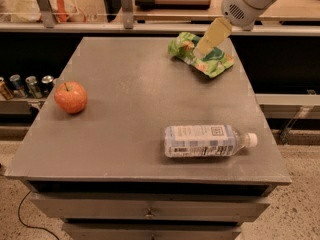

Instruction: Move green rice chip bag near apple

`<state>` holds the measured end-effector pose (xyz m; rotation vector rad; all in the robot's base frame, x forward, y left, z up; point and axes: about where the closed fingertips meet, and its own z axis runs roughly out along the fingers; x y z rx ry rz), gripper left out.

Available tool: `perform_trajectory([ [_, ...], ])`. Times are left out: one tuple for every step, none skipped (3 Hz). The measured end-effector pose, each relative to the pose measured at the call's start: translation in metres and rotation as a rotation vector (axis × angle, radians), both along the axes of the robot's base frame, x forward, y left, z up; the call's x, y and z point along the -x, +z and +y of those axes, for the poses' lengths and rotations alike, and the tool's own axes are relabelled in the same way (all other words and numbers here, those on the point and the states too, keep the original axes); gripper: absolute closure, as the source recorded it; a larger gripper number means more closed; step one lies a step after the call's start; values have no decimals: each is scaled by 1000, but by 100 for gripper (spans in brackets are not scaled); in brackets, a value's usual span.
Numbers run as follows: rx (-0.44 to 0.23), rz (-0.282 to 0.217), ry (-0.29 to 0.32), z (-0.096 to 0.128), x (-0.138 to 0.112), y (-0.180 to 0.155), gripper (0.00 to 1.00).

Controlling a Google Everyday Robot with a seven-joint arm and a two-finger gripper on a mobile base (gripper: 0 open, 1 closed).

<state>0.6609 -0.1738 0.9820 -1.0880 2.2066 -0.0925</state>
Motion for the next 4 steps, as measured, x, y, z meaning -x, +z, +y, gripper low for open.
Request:
perform_trajectory([
  [-29, 2, -25, 11, -35, -12, 0],
  [-60, -8, -82, 19, -65, -31, 0],
  [-93, -13, -167, 26, -95, -57, 0],
  [-127, 7, -233, 29, -117, -83, 0],
])
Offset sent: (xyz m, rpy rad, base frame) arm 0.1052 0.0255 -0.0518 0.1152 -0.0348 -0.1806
